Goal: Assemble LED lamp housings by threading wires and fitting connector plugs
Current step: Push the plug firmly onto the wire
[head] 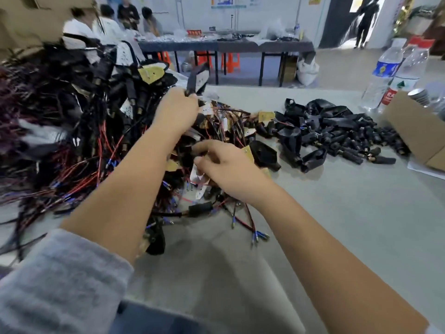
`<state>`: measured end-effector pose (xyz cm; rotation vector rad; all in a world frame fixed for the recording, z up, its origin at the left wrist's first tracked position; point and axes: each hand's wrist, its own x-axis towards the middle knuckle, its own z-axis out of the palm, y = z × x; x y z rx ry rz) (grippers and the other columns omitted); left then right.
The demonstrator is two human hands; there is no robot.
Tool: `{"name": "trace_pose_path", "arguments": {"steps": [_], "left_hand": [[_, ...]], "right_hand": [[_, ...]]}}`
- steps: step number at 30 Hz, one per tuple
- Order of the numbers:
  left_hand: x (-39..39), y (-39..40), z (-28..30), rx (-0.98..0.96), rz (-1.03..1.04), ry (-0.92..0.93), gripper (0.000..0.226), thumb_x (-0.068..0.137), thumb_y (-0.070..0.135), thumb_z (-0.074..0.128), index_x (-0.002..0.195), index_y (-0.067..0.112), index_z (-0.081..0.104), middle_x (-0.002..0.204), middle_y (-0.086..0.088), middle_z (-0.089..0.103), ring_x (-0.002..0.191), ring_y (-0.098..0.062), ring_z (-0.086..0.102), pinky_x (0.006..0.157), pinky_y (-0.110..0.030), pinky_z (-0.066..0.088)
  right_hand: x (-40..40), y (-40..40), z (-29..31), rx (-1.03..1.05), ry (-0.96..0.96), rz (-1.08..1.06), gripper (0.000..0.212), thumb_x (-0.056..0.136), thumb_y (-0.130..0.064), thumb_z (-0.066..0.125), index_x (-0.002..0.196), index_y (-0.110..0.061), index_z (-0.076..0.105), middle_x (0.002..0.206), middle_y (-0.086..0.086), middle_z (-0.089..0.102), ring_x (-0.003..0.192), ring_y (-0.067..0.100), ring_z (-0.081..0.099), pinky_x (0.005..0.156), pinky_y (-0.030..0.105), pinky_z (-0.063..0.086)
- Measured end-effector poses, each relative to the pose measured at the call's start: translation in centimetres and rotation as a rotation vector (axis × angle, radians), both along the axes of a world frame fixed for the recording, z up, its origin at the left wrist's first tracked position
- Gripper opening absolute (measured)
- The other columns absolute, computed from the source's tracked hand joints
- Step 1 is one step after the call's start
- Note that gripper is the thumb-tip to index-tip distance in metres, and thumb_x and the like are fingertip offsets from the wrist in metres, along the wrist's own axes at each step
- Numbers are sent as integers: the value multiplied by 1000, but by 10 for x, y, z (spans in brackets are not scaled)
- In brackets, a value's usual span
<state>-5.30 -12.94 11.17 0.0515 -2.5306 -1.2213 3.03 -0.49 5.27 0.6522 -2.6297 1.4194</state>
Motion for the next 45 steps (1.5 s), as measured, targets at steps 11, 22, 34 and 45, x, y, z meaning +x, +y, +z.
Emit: {"name": "trace_pose_path", "arguments": {"steps": [11,22,34,45], "left_hand": [[-17,-40,-43,-789,308,199,38,102,29,41,118,3,64,117,-25,59,111,-45,51,92,-51,39],[22,63,-55,-331,-53,263,28,90,16,42,99,22,68,94,-2,68,91,-28,61,82,-40,50],[44,164,-114,132,-360,259,24,90,11,48,89,20,71,83,8,68,85,-13,62,79,-37,51],[40,152,-123,53,-409,378,37,94,11,40,126,9,59,120,-6,62,118,-23,51,102,-44,39]], "right_hand": [[-6,31,-34,30,-97,-69,16,97,-19,54,97,-16,70,85,9,69,77,24,64,78,41,55],[-14,101,-55,56,-64,-343,17,95,-18,55,99,-19,71,83,-1,66,80,19,61,77,39,49],[-5,116,-75,258,68,-226,30,85,-7,55,114,-5,64,115,19,63,110,38,54,90,57,43],[-8,130,-60,-550,15,-477,23,83,10,60,85,-8,74,77,1,72,70,9,65,69,22,52]]}}
